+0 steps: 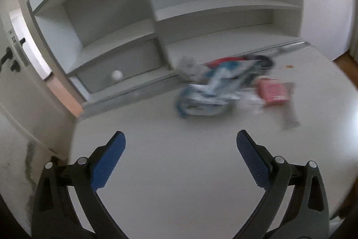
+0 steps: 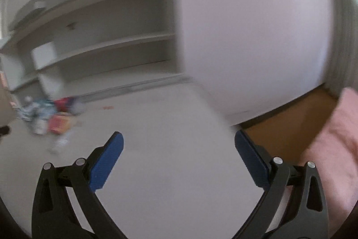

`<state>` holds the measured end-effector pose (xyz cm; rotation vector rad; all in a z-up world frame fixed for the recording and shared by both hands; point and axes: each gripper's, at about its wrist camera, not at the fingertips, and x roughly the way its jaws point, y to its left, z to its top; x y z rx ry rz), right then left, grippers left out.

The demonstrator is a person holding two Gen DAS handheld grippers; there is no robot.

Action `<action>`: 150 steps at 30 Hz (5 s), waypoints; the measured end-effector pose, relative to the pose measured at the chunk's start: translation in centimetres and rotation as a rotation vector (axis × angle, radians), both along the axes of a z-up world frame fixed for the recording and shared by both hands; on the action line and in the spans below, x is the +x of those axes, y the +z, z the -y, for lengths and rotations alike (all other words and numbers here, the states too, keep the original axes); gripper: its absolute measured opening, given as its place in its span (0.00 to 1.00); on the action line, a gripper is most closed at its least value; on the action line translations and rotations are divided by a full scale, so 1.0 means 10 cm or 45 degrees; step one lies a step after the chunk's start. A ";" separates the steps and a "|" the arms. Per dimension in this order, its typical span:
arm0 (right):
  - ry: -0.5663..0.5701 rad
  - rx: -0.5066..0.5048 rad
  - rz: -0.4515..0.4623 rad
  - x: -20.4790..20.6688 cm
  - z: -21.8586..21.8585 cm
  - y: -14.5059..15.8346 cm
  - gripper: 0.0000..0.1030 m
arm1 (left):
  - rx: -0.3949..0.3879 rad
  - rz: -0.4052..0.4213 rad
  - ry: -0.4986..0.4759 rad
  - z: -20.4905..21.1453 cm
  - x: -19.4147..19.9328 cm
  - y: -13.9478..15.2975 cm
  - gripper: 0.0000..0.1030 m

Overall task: Collect trash
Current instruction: 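Swing both grippers back toward the desk, then grasp the blue snack wrapper with left gripper while right grasps the white strip, then carry both wrappers over the trash bin and release them, then swing both grippers back toward the desk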

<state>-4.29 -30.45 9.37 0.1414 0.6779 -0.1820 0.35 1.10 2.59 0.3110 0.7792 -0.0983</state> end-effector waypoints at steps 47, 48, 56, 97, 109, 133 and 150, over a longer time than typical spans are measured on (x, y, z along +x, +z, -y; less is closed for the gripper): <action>0.455 0.011 -0.334 1.02 -0.78 -0.29 0.21 | -0.129 -0.087 -0.444 0.01 0.95 0.26 0.48; 0.446 0.018 -0.323 1.01 -0.75 -0.26 0.21 | -0.135 -0.069 -0.415 -0.03 0.93 0.30 0.48; 0.438 0.062 -0.328 0.94 -0.66 -0.28 0.21 | -0.133 -0.091 -0.351 -0.08 0.82 0.31 0.48; -0.612 1.130 -0.752 -2.55 3.24 -3.40 0.21 | 0.100 -0.829 -1.202 5.60 -1.68 -2.81 0.48; -0.718 1.228 -0.764 -2.56 3.40 -3.65 0.38 | 0.147 -1.014 -1.059 5.63 -1.52 -3.68 0.65; -0.952 0.044 0.034 -2.50 2.96 -0.13 0.94 | -0.263 0.035 -1.263 4.12 -1.61 -0.04 0.94; 1.035 0.046 -0.206 0.83 -0.51 0.00 0.94 | -0.278 -0.215 0.045 0.33 -0.05 -0.53 0.94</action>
